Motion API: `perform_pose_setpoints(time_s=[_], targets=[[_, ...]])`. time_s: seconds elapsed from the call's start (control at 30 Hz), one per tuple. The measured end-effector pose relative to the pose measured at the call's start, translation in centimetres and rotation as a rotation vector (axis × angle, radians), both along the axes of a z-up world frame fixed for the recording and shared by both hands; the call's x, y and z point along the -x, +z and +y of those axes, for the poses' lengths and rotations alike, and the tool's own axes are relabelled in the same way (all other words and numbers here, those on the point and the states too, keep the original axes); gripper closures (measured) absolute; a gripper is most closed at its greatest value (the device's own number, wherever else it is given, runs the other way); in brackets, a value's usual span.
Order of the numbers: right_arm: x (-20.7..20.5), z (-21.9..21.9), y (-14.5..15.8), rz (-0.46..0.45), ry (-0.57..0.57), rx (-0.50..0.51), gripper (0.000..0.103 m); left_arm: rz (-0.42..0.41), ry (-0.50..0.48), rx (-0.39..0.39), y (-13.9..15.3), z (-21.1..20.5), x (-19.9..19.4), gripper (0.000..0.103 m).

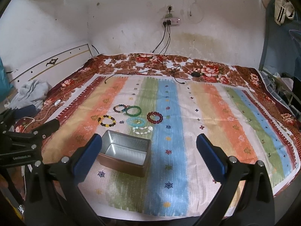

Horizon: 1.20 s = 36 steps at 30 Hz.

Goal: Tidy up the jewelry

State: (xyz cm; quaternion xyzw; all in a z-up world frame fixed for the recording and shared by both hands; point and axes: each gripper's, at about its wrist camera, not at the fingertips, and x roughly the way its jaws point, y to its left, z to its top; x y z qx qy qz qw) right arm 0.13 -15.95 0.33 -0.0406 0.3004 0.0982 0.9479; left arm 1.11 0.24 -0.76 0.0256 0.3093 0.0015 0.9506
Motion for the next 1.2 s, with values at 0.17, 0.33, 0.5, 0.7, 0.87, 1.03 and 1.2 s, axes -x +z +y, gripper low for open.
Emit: perform_pose_setpoints(time_s=[0.17,0.33,0.5,0.7,0.87,1.03,1.2], targets=[[-0.7,0.0,-0.6,0.013,-0.001,-0.006,0.005,0.012,-0.001,0.001,-0.5,0.2,-0.7,0.005],[-1.0,-0.1,-0.9,0.014,-0.001,-0.007,0.005,0.013,-0.003,-0.001,-0.5,0.2,-1.0,0.005],[-1.6,-0.1,-1.4,0.021,0.001,-0.005,0.005,0.026,0.007,0.001,-0.7,0.8,-1.8,0.005],[-3.1,-0.1,-2.4,0.047,0.000,0.009,0.005,0.055,0.016,-0.008,-1.5,1.8,-3.5,0.005],[-4.7,-0.2,-3.1,0.069,-0.001,0.015,0.005,0.110,0.030,-0.019,-3.0,2.8,-5.7,0.005],[-6.5,-0.2,-3.9,0.100,0.013,0.011,0.005,0.141,0.060,-0.015,-4.2,3.8,-7.8,0.005],[-8.2,-0.2,-5.0,0.128,0.013,0.028,0.005,0.147,0.060,-0.010,-4.9,4.4,-9.2,0.005]])
